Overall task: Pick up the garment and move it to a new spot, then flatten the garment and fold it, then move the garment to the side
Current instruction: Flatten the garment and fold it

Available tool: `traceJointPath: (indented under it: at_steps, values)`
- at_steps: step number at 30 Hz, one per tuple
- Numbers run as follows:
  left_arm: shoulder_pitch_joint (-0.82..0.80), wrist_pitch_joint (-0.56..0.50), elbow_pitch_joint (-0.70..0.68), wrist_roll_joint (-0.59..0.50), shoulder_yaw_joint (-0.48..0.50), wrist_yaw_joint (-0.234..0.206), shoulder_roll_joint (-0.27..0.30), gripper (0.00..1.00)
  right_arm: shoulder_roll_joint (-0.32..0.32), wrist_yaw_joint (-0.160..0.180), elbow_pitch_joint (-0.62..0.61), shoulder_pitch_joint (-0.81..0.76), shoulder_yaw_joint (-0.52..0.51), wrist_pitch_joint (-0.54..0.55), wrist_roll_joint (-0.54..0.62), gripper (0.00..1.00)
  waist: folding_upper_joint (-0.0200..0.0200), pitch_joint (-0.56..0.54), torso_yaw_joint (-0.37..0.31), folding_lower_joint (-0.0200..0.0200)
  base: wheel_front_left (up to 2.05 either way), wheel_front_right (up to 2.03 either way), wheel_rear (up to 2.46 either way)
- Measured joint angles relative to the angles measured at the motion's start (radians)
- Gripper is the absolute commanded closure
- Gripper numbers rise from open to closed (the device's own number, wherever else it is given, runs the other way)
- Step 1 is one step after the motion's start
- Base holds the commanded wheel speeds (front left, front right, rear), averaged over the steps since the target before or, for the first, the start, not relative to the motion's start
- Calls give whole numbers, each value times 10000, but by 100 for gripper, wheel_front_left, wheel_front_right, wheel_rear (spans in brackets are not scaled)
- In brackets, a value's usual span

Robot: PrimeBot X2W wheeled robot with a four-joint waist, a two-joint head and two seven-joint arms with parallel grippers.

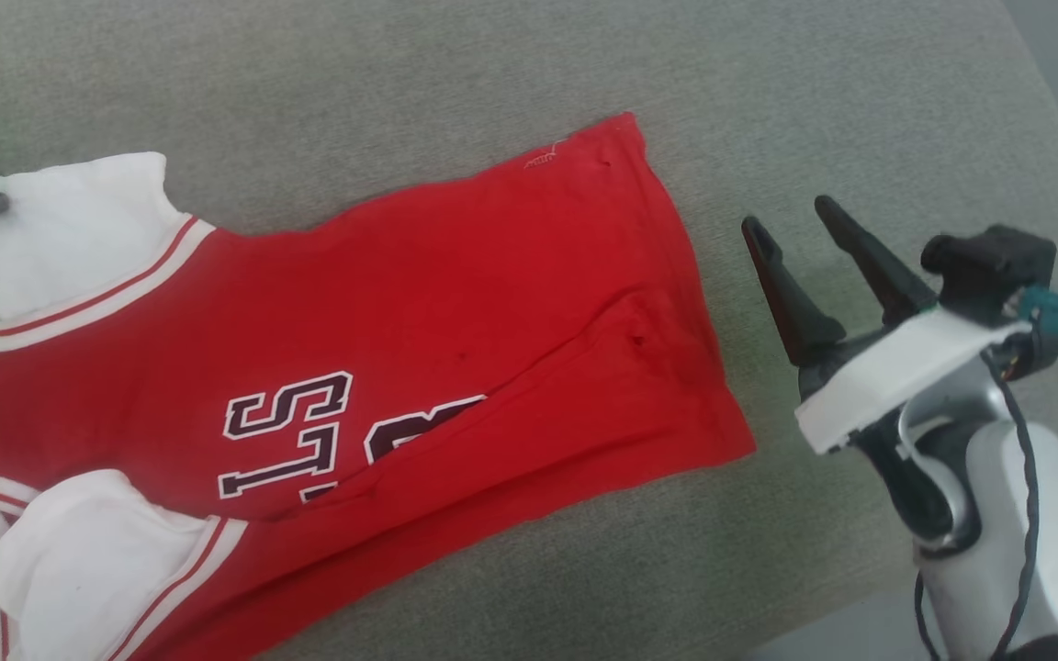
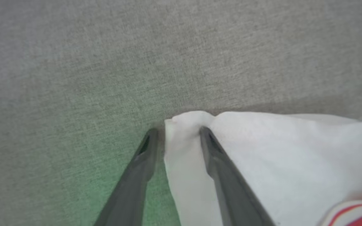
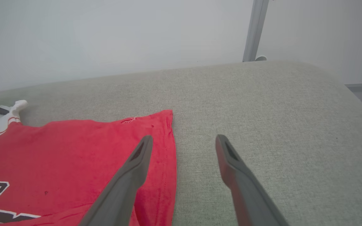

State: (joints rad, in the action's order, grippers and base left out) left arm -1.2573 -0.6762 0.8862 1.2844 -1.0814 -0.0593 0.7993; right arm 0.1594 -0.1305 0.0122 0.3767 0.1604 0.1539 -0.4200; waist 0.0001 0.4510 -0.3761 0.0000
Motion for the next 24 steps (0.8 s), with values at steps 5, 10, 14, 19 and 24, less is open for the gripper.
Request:
traceJointPath:
  at_steps: [5,10,14,19,24]
  values:
    - [-196,-84,307,-86,-123,219,-403,100,188,-2,336,874,105,851,-313,0,0,34,225,0,0,0,0]
    - [-453,-38,543,-188,-140,364,-915,100,690,-2,1237,2080,445,1764,-734,0,-1,94,593,1,0,0,0]
    - [-637,79,719,-226,-150,474,-1319,100,995,0,2261,3118,844,2385,-1108,0,-1,168,934,0,0,0,0]
    - [-825,242,888,-270,-161,600,-1695,100,1085,-2,3496,3944,1425,3187,-1528,0,-1,267,1254,0,0,0,0]
    - [-1066,389,1118,-345,-180,767,-2069,100,1164,-2,5026,4904,2121,4092,-1873,0,-1,434,1568,0,0,0,0]
